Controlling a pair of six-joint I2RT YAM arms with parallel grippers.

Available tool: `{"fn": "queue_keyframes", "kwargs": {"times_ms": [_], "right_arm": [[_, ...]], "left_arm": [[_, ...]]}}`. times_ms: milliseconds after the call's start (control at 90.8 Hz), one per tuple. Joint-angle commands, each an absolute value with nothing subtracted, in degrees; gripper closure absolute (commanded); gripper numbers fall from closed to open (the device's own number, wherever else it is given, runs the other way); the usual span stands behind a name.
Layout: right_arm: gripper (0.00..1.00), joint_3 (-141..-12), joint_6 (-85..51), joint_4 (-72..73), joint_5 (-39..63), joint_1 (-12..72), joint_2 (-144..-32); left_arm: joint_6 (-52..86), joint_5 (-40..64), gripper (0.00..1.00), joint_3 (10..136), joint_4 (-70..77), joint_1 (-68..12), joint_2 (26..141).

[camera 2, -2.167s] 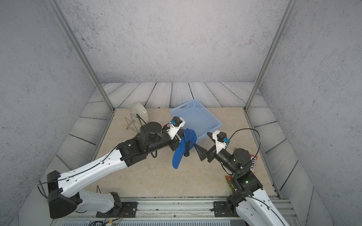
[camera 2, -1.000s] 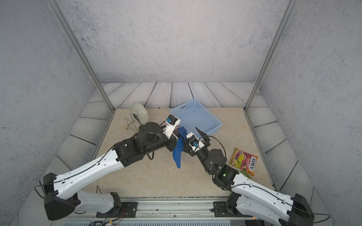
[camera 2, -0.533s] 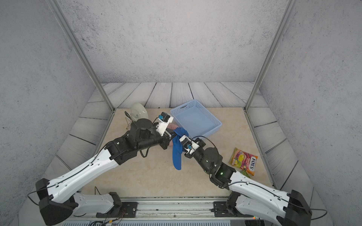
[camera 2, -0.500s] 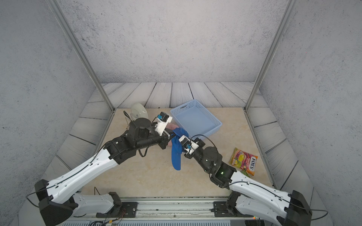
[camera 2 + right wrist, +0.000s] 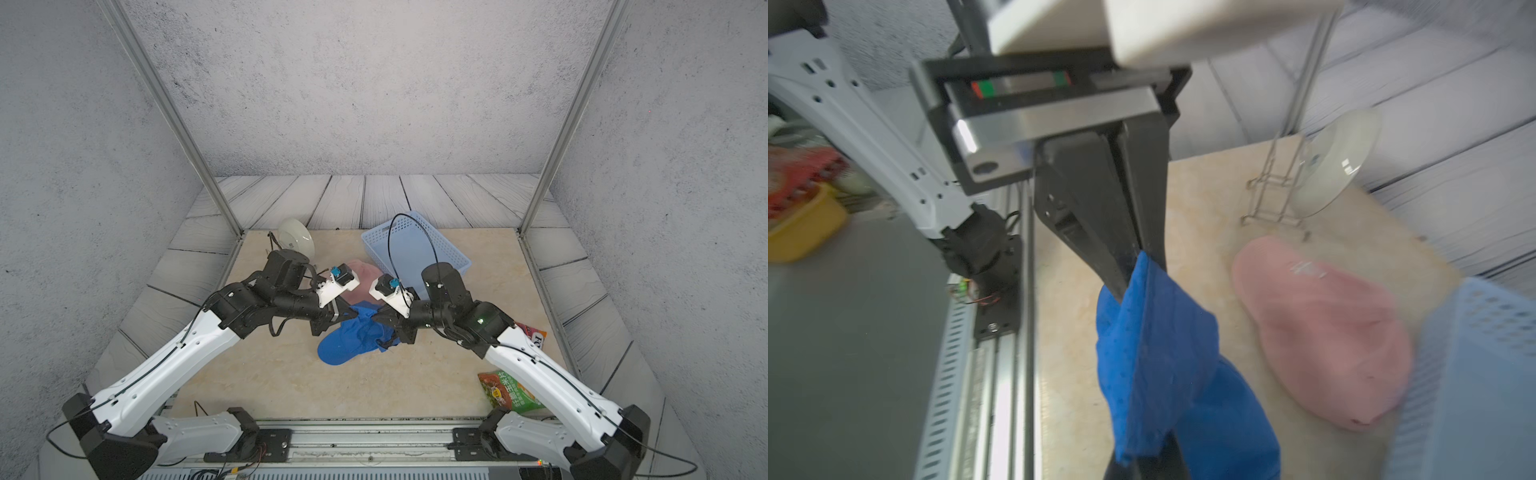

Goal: Turn the baseball cap inside out
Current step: Turn over the baseball cap.

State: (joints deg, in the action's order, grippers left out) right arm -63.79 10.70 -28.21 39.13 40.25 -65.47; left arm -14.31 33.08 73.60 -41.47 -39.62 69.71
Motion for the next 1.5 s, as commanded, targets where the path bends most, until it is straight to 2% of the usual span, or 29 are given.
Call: {"fn": "queue_keyframes", "kwargs": {"times_ms": [0, 77, 165, 319, 561, 661, 815, 969, 1035, 1079, 1222, 1277, 1354, 1442, 1486], "right_arm": [[1.00, -67.09, 7.32, -36.20, 58.62, 38.88, -70.25], [1.00, -69.00, 8.44, -39.31, 62.11, 38.57, -72.72], [1.00, -71.07, 9.70, -42.34, 65.72, 37.90, -74.82], [1.00, -71.54, 9.78, -42.94, 71.15, 37.11, -76.64], [1.00, -74.43, 13.82, -48.45, 72.93, 36.30, -78.36], [1.00, -75.58, 13.90, -49.25, 70.95, 35.77, -78.47], [1.00, -76.54, 10.91, -46.92, 66.95, 34.95, -77.89], [1.00, -75.57, 5.94, -41.56, 65.06, 34.56, -76.86], [1.00, -75.37, 4.72, -40.46, 63.26, 34.27, -76.38], [1.00, -75.30, 4.08, -39.85, 61.20, 34.01, -75.74], [1.00, -73.88, 1.98, -37.19, 53.16, 32.83, -72.33], [0.95, -73.17, 1.23, -36.01, 50.41, 32.38, -70.71], [0.89, -71.86, 0.53, -34.24, 46.58, 31.86, -68.18], [0.74, -70.12, 0.02, -31.22, 42.37, 31.64, -64.48], [0.57, -68.74, -0.28, -29.35, 39.75, 31.64, -62.41]], "left_arm": [[-16.88, 37.38, 0.65, 71.96, -41.77, -39.26, 67.68], [-15.84, 40.67, 0.48, 70.69, -40.49, -39.22, 67.27], [-14.83, 44.55, 0.33, 69.67, -40.02, -39.24, 67.00], [-11.36, 51.79, 0.20, 68.44, -38.57, -39.29, 67.04], [-4.92, 58.78, 0.15, 66.19, -31.18, -39.34, 68.70], [-3.96, 59.85, 0.10, 66.93, -31.68, -39.92, 70.21], [-5.02, 54.75, 0.02, 66.36, -32.95, -42.52, 70.41], [-4.49, 45.49, 0.02, 64.08, -28.68, -44.69, 69.03], [-3.47, 44.33, 0.08, 63.69, -26.77, -45.06, 68.99], [-3.16, 44.02, 0.17, 63.47, -26.26, -45.09, 69.07], [-3.03, 40.32, 0.59, 63.30, -26.53, -45.09, 68.62], [-2.64, 39.20, 0.73, 63.00, -25.84, -45.01, 67.72], [-1.42, 36.98, 1.00, 62.20, -23.76, -45.00, 66.14], [0.97, 35.53, 1.00, 60.51, -19.58, -44.79, 63.65], [2.48, 35.89, 1.00, 59.72, -16.98, -44.51, 62.85]]}}
